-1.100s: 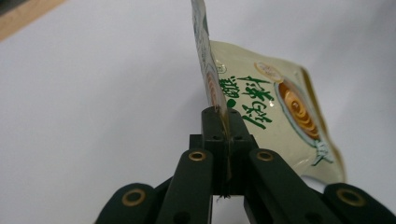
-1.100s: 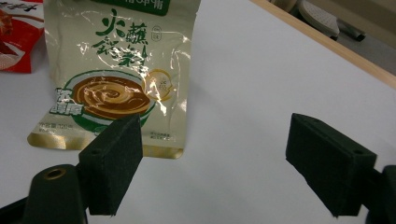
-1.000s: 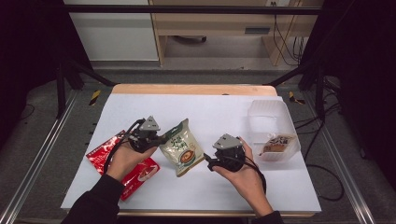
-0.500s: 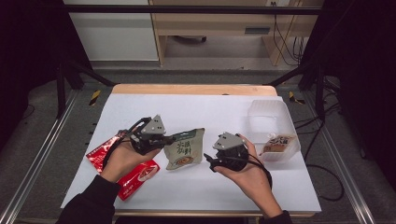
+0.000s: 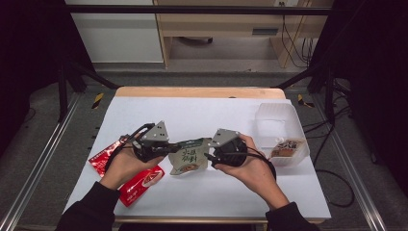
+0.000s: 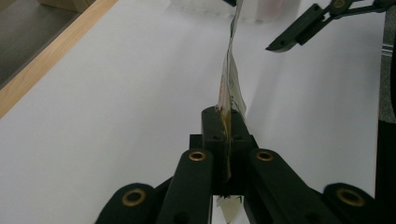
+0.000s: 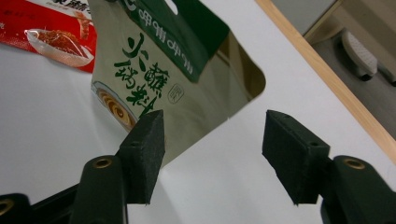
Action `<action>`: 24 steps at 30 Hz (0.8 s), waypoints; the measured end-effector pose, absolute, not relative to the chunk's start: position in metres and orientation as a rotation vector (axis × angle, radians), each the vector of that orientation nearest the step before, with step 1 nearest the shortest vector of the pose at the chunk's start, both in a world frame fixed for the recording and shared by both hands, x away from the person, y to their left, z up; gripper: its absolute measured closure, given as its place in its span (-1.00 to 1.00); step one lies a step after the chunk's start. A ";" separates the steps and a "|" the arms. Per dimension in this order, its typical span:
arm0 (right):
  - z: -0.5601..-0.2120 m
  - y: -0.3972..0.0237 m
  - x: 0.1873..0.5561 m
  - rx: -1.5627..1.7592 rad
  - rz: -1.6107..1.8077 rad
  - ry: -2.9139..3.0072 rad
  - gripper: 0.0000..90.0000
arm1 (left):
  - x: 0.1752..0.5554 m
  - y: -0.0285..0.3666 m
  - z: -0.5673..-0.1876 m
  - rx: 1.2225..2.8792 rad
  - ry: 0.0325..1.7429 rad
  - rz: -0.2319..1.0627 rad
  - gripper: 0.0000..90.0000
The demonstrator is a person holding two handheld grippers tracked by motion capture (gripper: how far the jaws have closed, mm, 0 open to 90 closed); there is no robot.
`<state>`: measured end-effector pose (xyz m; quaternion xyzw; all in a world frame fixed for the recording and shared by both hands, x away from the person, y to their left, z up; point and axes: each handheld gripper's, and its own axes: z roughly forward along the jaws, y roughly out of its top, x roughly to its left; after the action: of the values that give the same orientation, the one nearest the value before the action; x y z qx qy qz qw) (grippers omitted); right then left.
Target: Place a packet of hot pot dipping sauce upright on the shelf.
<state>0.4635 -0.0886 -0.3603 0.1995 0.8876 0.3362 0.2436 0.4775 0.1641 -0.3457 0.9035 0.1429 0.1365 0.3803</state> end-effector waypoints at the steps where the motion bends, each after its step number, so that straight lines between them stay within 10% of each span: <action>1: -0.360 -0.087 0.465 0.538 0.927 2.436 -0.04 | 0.477 0.164 -0.346 2.303 0.363 0.342 1.00; 24: -0.352 -0.059 0.481 0.310 0.864 2.630 0.73 | 0.478 0.169 -0.346 2.317 0.337 0.313 1.00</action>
<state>0.4813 -0.0591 -0.3525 0.1094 0.9293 0.3052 0.1770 0.4782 0.1691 -0.3460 0.9072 0.1319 0.1227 0.3801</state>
